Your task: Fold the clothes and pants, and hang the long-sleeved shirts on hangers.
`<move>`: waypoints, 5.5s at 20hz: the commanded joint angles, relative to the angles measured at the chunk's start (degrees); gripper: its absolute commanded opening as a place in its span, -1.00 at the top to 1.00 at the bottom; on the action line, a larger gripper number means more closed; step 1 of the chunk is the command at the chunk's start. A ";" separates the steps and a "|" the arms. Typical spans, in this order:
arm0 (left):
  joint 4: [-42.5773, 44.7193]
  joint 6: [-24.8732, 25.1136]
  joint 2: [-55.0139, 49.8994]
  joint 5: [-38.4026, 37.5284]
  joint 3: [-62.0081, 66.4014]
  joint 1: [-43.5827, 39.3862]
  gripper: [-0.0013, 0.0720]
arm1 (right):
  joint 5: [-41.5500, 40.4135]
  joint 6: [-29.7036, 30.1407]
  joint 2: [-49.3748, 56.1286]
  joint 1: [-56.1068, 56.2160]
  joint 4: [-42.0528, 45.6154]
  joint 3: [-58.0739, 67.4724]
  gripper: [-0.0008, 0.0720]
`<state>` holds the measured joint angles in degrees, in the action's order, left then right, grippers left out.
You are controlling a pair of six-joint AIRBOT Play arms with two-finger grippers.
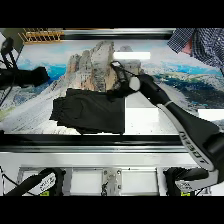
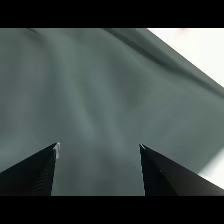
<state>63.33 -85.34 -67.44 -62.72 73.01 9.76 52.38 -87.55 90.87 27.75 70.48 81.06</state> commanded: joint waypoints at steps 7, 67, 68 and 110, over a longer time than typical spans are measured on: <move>-0.09 0.52 -0.42 6.97 -13.25 -12.24 0.96 | -6.14 9.14 -5.14 -15.56 -30.77 -30.10 -0.99; -8.17 -0.59 -47.23 4.85 30.88 -49.13 0.96 | 21.33 -7.82 -19.28 -20.06 3.28 -7.43 0.92; -7.37 -0.61 -46.14 4.66 30.88 -47.39 0.96 | 20.41 -8.72 -19.26 -18.75 3.26 -7.43 0.92; -8.09 6.10 -22.36 6.01 -2.78 -41.24 0.95 | -14.27 10.38 -8.00 -20.57 -40.72 -38.27 -0.91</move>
<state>55.20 -79.79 -87.00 -58.02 70.57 -26.65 39.66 -87.35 79.18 7.62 44.10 43.68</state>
